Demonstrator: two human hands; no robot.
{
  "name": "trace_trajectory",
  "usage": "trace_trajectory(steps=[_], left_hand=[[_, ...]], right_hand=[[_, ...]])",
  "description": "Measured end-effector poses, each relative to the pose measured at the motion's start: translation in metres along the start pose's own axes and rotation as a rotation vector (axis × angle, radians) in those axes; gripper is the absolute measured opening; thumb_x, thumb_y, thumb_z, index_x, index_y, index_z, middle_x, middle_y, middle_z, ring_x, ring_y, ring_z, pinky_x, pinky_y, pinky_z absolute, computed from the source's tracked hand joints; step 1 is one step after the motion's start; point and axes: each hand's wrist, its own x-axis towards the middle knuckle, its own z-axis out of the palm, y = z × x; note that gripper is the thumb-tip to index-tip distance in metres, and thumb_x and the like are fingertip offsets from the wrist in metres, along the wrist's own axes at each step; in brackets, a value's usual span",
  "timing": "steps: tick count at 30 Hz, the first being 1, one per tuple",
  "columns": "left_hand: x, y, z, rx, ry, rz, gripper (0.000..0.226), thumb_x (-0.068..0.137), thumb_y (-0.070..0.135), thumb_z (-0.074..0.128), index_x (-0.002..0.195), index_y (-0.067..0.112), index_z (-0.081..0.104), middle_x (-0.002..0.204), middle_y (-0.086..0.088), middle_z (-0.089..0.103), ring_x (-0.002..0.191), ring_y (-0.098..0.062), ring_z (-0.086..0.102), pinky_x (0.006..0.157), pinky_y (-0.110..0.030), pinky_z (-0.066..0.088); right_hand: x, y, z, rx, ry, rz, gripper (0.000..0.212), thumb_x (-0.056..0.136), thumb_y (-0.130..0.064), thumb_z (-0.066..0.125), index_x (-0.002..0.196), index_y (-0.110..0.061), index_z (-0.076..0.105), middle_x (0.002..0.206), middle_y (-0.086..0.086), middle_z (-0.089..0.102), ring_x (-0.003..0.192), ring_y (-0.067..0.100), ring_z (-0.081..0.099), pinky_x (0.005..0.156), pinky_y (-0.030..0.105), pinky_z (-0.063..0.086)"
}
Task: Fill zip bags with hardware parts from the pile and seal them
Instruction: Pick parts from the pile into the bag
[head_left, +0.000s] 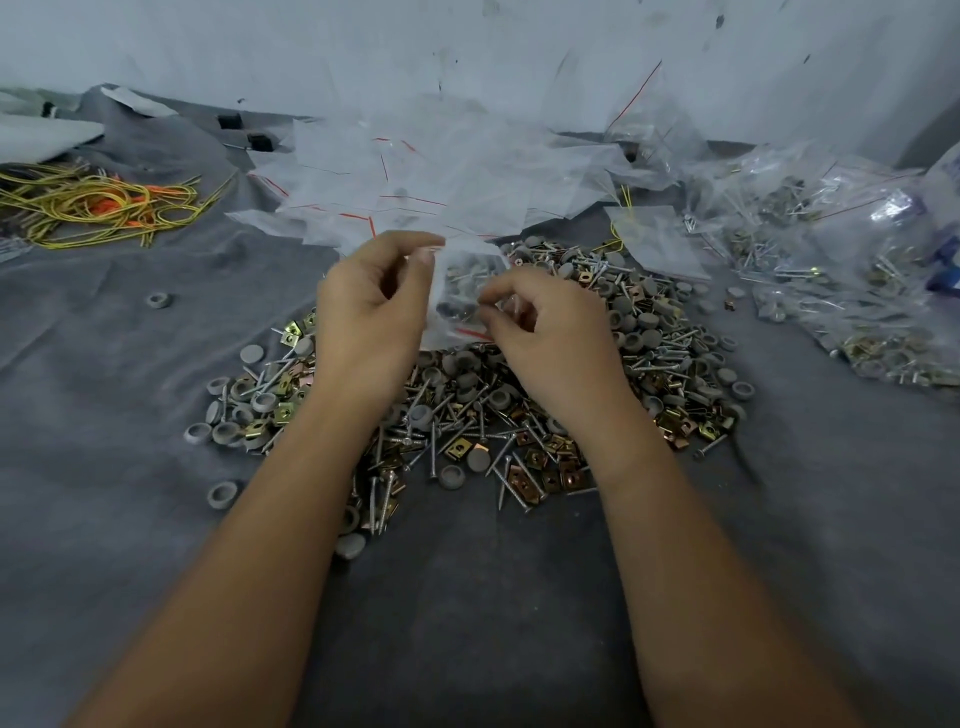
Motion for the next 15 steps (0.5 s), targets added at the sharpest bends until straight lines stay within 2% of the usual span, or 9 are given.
trace_trajectory(steps=[2, 4, 6, 8, 9, 11, 12, 14, 15], left_hand=[[-0.001, -0.003, 0.000, 0.058, 0.035, 0.040, 0.018, 0.099, 0.017, 0.054, 0.098, 0.029, 0.068, 0.055, 0.008, 0.045, 0.050, -0.008, 0.039, 0.047, -0.023, 0.032], [-0.002, -0.004, 0.001, 0.092, 0.011, 0.066, 0.018, 0.098, 0.017, 0.055, 0.099, 0.029, 0.069, 0.048, 0.014, 0.041, 0.045, -0.003, 0.034, 0.045, -0.015, 0.028], [-0.003, -0.004, 0.002, 0.119, -0.005, 0.078, 0.018, 0.098, 0.016, 0.055, 0.101, 0.025, 0.070, 0.047, 0.015, 0.042, 0.043, -0.001, 0.036, 0.045, -0.010, 0.027], [-0.001, -0.006, 0.002, 0.149, 0.021, 0.073, 0.019, 0.098, 0.017, 0.055, 0.104, 0.023, 0.071, 0.050, 0.013, 0.044, 0.042, -0.001, 0.037, 0.045, -0.009, 0.028], [0.000, -0.007, 0.002, 0.167, 0.049, 0.063, 0.020, 0.098, 0.018, 0.054, 0.106, 0.023, 0.072, 0.052, 0.012, 0.046, 0.042, -0.002, 0.037, 0.045, -0.012, 0.029], [0.004, -0.010, -0.003, 0.213, 0.145, 0.046, 0.023, 0.097, 0.022, 0.052, 0.108, 0.021, 0.072, 0.053, 0.006, 0.048, 0.042, -0.005, 0.036, 0.046, -0.021, 0.028], [0.006, -0.011, -0.006, 0.224, 0.217, 0.048, 0.025, 0.097, 0.023, 0.051, 0.109, 0.020, 0.072, 0.054, 0.006, 0.047, 0.043, -0.005, 0.035, 0.048, -0.024, 0.028], [0.009, -0.011, -0.013, 0.235, 0.349, 0.079, 0.028, 0.096, 0.027, 0.049, 0.110, 0.021, 0.072, 0.054, 0.009, 0.045, 0.045, -0.004, 0.037, 0.050, -0.024, 0.028], [0.010, -0.011, -0.015, 0.259, 0.365, 0.096, 0.029, 0.096, 0.028, 0.048, 0.111, 0.021, 0.072, 0.053, 0.010, 0.044, 0.046, -0.004, 0.038, 0.050, -0.023, 0.029]], right_hand=[[-0.001, 0.001, 0.002, -0.098, 0.019, -0.022, 0.009, 0.090, -0.021, 0.067, 0.096, -0.021, 0.073, 0.068, -0.020, 0.054, 0.062, -0.002, 0.051, 0.062, 0.018, 0.044], [-0.001, -0.001, 0.004, -0.068, 0.044, -0.040, 0.019, 0.092, -0.019, 0.064, 0.107, -0.017, 0.074, 0.086, -0.010, 0.070, 0.075, 0.001, 0.058, 0.074, 0.021, 0.051], [0.000, -0.004, 0.004, 0.070, 0.043, -0.035, 0.026, 0.096, -0.017, 0.060, 0.120, -0.014, 0.069, 0.113, -0.002, 0.071, 0.098, 0.001, 0.062, 0.088, 0.012, 0.047], [-0.001, -0.006, 0.002, 0.177, 0.019, -0.004, 0.030, 0.098, -0.018, 0.056, 0.127, -0.016, 0.064, 0.125, -0.002, 0.066, 0.102, -0.007, 0.057, 0.094, 0.007, 0.042], [-0.002, -0.006, 0.000, 0.237, 0.008, 0.017, 0.031, 0.098, -0.018, 0.055, 0.128, -0.020, 0.064, 0.125, -0.002, 0.066, 0.096, -0.006, 0.059, 0.093, 0.011, 0.046], [-0.005, -0.007, -0.003, 0.361, 0.020, 0.054, 0.031, 0.098, -0.020, 0.054, 0.127, -0.027, 0.063, 0.114, 0.003, 0.069, 0.082, 0.015, 0.063, 0.084, 0.027, 0.056], [-0.007, -0.007, -0.006, 0.399, 0.051, 0.069, 0.031, 0.098, -0.021, 0.053, 0.126, -0.030, 0.063, 0.107, 0.002, 0.069, 0.081, 0.020, 0.062, 0.079, 0.027, 0.057], [-0.007, -0.003, -0.012, 0.376, 0.146, 0.110, 0.030, 0.097, -0.021, 0.052, 0.121, -0.033, 0.064, 0.094, -0.010, 0.064, 0.078, 0.009, 0.061, 0.071, 0.018, 0.052], [-0.006, -0.001, -0.014, 0.306, 0.193, 0.138, 0.028, 0.096, -0.018, 0.051, 0.116, -0.031, 0.066, 0.091, -0.014, 0.062, 0.077, 0.004, 0.059, 0.068, 0.017, 0.049]])
